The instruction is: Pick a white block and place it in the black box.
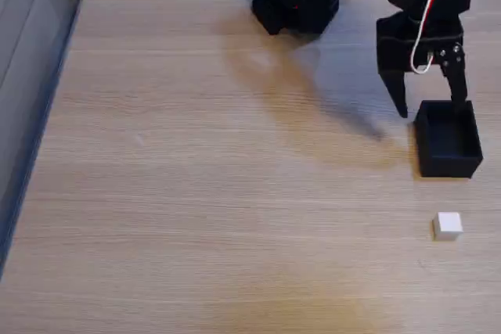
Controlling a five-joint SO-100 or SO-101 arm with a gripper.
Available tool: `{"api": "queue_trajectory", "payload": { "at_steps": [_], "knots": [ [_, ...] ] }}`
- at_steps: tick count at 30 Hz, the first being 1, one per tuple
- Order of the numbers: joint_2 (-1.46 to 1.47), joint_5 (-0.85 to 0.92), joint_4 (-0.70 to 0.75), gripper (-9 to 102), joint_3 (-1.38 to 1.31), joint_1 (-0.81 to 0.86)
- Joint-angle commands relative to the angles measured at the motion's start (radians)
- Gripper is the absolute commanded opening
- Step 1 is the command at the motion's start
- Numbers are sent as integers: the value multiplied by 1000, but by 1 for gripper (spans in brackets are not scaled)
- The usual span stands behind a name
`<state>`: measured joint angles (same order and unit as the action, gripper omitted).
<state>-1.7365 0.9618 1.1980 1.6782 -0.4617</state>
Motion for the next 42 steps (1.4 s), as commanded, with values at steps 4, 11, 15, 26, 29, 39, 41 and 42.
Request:
{"api": "queue_trajectory", "payload": {
  "at_steps": [4,11,15,26,29,39,41,42],
  "knots": [
    [138,-29,-8,30,-163,-5],
    [296,-28,-15,29,-308,-9],
    [385,-31,-9,30,-402,-11],
    [617,-3,-2,30,-696,-15],
    [672,6,17,30,-765,-2],
    [730,91,103,30,-844,43],
    [742,89,98,31,-844,49],
    [749,89,97,31,-845,52]
  ]
}}
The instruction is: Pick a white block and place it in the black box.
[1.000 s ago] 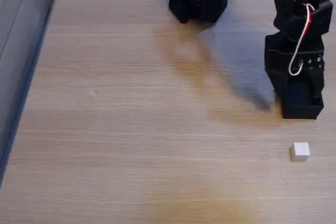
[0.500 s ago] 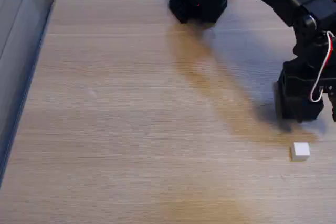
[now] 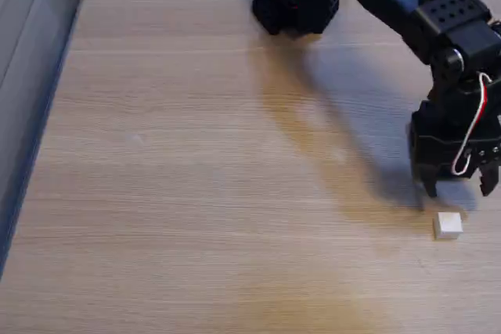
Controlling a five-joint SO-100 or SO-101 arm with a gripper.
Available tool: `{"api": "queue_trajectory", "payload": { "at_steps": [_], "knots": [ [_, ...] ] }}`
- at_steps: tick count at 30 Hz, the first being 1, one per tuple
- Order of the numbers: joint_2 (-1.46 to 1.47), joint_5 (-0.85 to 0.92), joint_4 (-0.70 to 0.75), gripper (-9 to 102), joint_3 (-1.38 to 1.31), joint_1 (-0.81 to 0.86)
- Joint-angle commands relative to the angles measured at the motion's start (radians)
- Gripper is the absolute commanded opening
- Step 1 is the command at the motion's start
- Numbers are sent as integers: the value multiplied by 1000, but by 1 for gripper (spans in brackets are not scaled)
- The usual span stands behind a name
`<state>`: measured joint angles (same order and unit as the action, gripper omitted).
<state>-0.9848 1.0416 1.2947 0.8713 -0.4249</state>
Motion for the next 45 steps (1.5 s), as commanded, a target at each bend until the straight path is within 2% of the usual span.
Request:
{"api": "queue_trajectory", "payload": {
  "at_steps": [1,31,45],
  "knots": [
    [2,8,-2,31,-38,17],
    [278,17,54,31,-380,26],
    [351,43,81,25,-476,34]
  ]
}}
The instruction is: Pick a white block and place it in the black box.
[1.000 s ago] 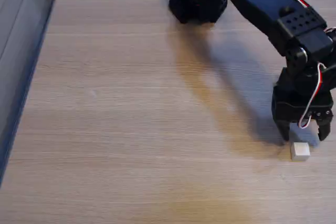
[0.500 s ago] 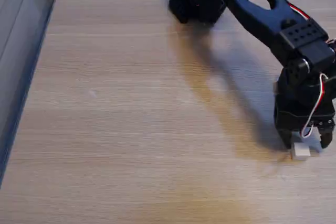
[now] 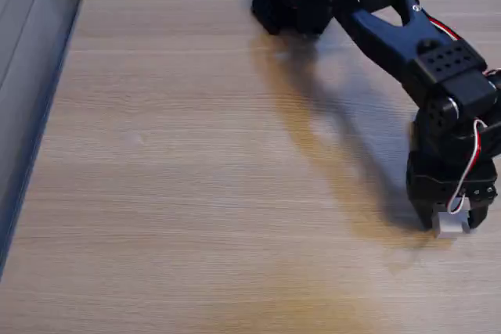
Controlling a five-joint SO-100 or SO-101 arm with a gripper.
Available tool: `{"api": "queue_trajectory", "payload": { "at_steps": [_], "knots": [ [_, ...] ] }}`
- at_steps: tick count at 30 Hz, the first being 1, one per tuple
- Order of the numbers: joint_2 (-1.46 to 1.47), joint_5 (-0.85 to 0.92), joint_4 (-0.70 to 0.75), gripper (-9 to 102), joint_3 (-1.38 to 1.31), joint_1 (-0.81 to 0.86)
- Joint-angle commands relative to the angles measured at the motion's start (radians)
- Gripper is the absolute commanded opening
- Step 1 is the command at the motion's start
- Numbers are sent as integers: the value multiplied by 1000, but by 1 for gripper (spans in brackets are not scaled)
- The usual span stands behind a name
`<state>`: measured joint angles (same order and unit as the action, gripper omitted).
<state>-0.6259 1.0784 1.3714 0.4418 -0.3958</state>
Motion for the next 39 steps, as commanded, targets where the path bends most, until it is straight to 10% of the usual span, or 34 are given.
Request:
{"api": "queue_trajectory", "payload": {
  "at_steps": [1,25,39],
  "knots": [
    [-3,6,5,25,-54,6],
    [-60,41,43,0,-67,25],
    [-888,92,-170,0,844,-15]
  ]
}}
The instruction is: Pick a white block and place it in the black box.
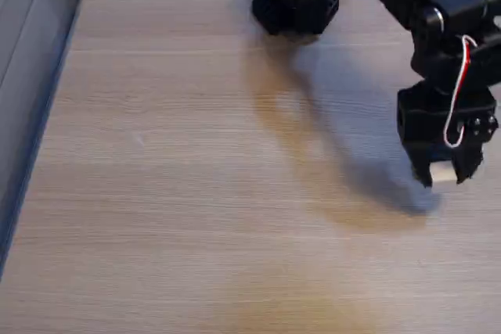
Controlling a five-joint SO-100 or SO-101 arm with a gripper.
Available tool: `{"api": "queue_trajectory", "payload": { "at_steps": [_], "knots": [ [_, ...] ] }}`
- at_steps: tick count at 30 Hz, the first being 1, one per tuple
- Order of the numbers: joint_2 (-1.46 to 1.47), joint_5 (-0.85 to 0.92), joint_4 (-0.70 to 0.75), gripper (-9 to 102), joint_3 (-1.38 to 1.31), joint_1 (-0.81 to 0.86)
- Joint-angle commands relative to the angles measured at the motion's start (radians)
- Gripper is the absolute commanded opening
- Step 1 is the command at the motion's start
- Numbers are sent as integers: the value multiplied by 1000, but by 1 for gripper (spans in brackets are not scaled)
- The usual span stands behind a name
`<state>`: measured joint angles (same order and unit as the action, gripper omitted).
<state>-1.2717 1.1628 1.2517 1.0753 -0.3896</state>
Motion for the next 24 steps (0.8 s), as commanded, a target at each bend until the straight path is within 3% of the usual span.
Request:
{"api": "queue_trajectory", "payload": {
  "at_steps": [1,10,24],
  "knots": [
    [-310,8,-77,0,295,-32],
    [-647,5,-175,0,727,-190],
    [-597,-66,-287,0,738,-319]
  ]
}}
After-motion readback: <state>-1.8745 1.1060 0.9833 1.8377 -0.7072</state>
